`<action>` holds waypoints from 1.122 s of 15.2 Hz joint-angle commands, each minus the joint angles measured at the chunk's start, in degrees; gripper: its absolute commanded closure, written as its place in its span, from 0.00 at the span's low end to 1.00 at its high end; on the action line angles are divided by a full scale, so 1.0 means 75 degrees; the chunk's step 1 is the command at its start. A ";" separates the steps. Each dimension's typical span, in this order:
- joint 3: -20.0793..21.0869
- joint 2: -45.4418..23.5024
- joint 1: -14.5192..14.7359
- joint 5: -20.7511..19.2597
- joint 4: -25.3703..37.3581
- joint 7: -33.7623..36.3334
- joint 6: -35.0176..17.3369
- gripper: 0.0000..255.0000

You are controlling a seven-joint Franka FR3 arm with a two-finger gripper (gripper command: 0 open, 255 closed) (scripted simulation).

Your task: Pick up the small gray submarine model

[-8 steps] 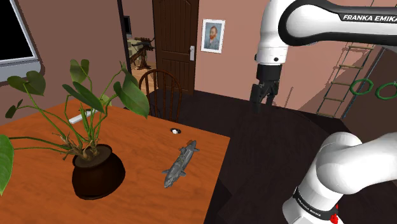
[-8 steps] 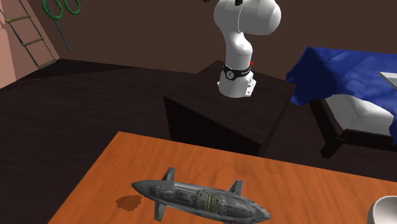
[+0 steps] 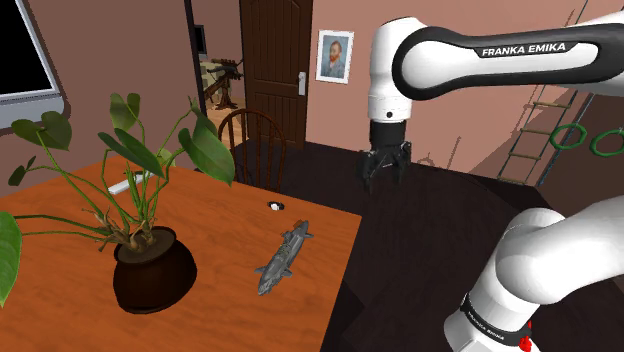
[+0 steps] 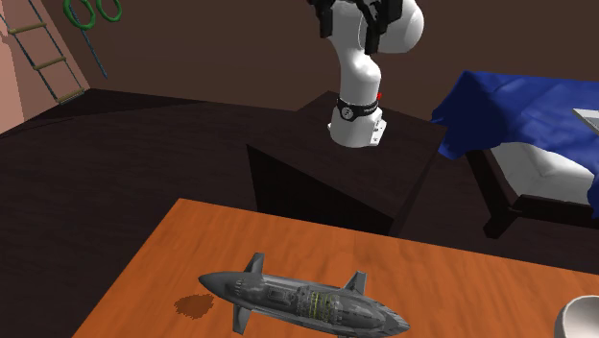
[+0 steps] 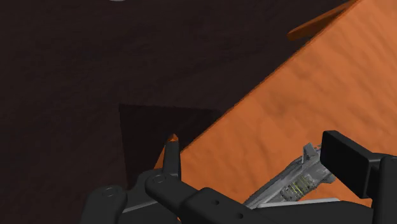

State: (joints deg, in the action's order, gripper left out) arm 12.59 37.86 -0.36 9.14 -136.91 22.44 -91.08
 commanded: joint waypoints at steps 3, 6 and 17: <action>0.0733 -0.0955 -0.0191 0.0161 0.0082 0.1316 -0.0804 0.00; 0.1218 -0.1838 -0.0370 0.0107 0.0349 0.2302 -0.1335 0.00; 0.2169 -0.5665 -0.0749 -0.1326 0.2141 0.6183 -0.2638 0.00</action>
State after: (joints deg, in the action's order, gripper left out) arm 28.67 -1.92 -6.07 0.55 -122.25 65.83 -110.29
